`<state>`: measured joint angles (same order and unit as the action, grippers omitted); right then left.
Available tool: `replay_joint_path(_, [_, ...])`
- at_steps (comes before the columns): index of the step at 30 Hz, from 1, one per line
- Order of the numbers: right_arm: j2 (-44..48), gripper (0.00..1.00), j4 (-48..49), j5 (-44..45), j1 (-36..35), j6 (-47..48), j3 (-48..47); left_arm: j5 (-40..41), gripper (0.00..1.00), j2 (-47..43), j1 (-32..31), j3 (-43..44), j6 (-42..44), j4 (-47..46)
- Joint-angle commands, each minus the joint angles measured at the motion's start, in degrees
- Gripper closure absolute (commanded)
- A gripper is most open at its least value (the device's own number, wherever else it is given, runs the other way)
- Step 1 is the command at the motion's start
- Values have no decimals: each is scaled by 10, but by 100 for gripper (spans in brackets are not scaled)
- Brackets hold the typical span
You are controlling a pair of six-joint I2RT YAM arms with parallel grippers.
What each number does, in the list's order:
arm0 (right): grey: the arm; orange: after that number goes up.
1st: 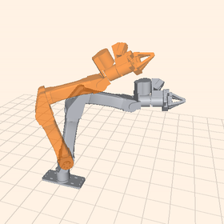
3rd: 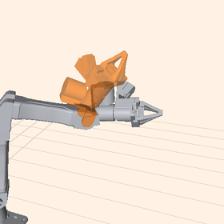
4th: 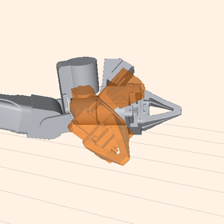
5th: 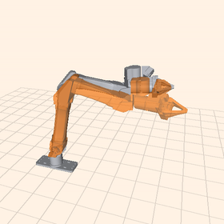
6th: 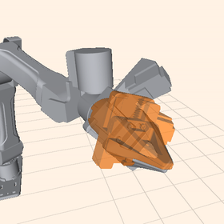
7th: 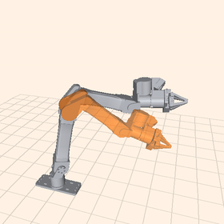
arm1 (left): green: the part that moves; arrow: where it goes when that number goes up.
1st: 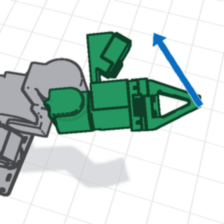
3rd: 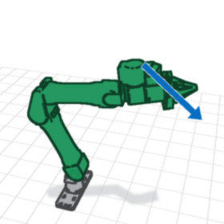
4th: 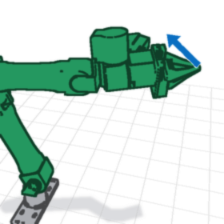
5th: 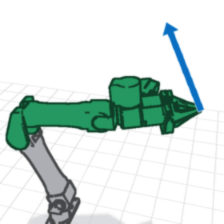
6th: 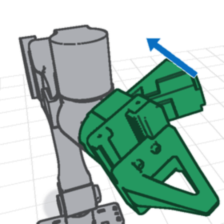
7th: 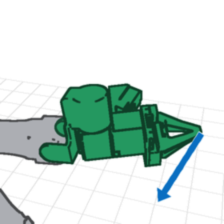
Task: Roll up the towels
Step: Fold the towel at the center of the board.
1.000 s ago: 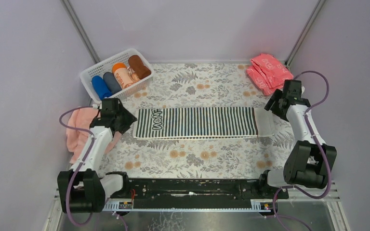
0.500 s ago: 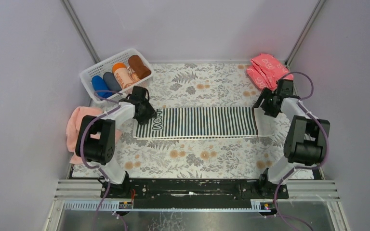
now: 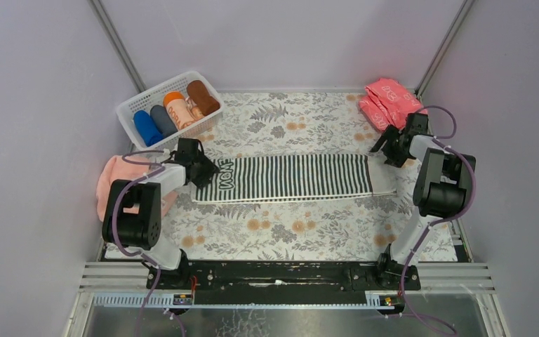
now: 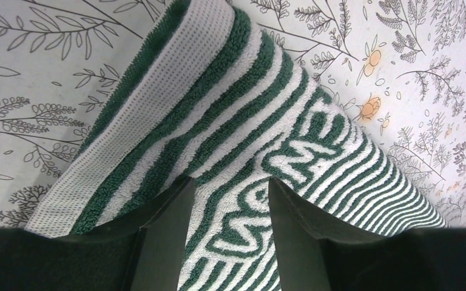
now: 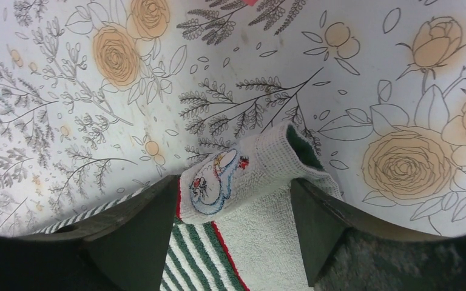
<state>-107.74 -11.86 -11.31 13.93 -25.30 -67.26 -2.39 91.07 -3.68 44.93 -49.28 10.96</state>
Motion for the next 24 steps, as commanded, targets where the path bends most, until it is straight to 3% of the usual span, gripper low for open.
replay_joint_path(1, [40, 25, 23, -47, 11, 5, 0, 41, 50, 5, 17, -39, 14, 45])
replay_joint_path(11, [175, 24, 34, -181, 10, -36, 89, 7, 40, -74, 9, -26, 15, 56])
replay_joint_path(17, [226, 24, 54, -263, 4, -52, 162, 3, 37, -130, -26, -9, 21, 82])
replay_joint_path(24, [218, 24, 61, -259, 0, -45, 220, -1, 37, -97, -35, -31, 18, 59])
